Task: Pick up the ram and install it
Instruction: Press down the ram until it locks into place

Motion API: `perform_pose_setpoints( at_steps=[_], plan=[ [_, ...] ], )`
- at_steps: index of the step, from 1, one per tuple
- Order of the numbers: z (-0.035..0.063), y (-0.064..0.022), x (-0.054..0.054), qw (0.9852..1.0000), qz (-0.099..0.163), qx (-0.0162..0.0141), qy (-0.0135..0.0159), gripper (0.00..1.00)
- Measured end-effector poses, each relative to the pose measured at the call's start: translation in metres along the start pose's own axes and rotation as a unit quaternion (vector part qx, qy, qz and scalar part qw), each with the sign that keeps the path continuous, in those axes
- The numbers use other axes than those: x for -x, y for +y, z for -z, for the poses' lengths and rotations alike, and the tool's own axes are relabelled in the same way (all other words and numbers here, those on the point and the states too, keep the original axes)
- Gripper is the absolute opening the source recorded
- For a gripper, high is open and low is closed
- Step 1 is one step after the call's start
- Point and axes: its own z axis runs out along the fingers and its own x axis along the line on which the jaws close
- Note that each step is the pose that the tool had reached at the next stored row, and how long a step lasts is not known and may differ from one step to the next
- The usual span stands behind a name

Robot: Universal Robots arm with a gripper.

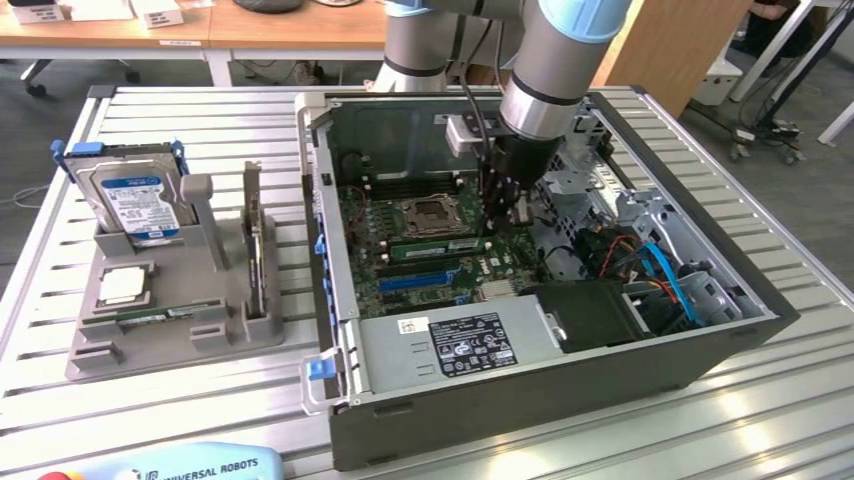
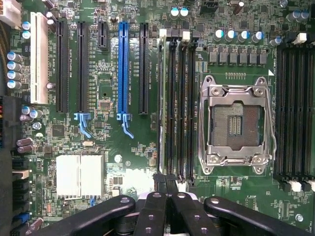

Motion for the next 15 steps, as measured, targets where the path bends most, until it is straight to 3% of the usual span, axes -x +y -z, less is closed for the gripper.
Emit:
perform_pose_setpoints(
  at_steps=[15],
  plan=[
    [-0.0063, -0.0003, -0.0002, 1.0, 0.0, 0.0, 0.0002, 0.1]
  ],
)
